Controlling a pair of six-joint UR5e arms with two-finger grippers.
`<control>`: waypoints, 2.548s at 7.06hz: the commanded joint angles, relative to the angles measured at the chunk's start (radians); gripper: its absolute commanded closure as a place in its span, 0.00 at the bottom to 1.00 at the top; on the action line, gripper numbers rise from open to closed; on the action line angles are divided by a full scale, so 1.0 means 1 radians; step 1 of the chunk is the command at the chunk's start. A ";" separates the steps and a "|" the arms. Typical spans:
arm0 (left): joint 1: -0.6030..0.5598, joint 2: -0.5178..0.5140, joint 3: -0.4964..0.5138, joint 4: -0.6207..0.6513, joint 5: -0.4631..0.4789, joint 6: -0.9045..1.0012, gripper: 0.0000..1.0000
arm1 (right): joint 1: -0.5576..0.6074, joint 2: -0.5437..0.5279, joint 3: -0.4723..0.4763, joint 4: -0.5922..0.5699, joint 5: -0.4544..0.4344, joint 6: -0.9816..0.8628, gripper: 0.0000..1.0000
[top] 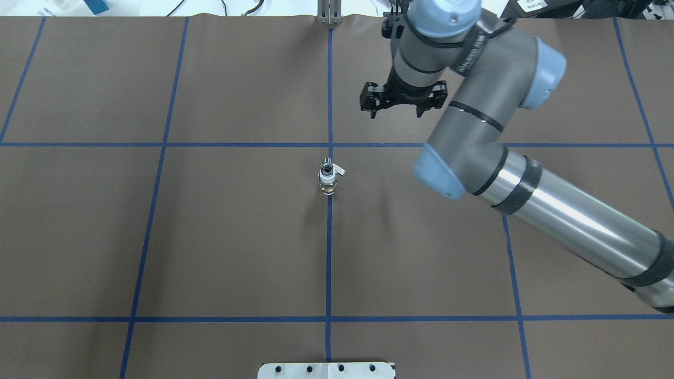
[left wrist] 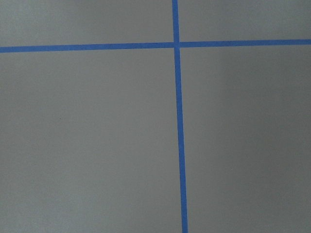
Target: Assemble PPR valve and pipe with both arms
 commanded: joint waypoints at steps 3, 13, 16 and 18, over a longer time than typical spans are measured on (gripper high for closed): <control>0.000 0.000 0.001 0.000 0.001 0.000 0.00 | 0.273 -0.362 0.008 0.112 0.124 -0.537 0.01; 0.000 0.001 -0.006 0.000 0.010 0.007 0.00 | 0.628 -0.732 0.020 0.120 0.254 -0.992 0.01; -0.003 0.007 0.006 0.002 0.009 0.006 0.00 | 0.634 -0.743 0.026 0.120 0.254 -0.991 0.01; -0.005 0.033 -0.002 0.006 0.015 0.009 0.00 | 0.646 -0.743 0.026 0.118 0.254 -0.989 0.01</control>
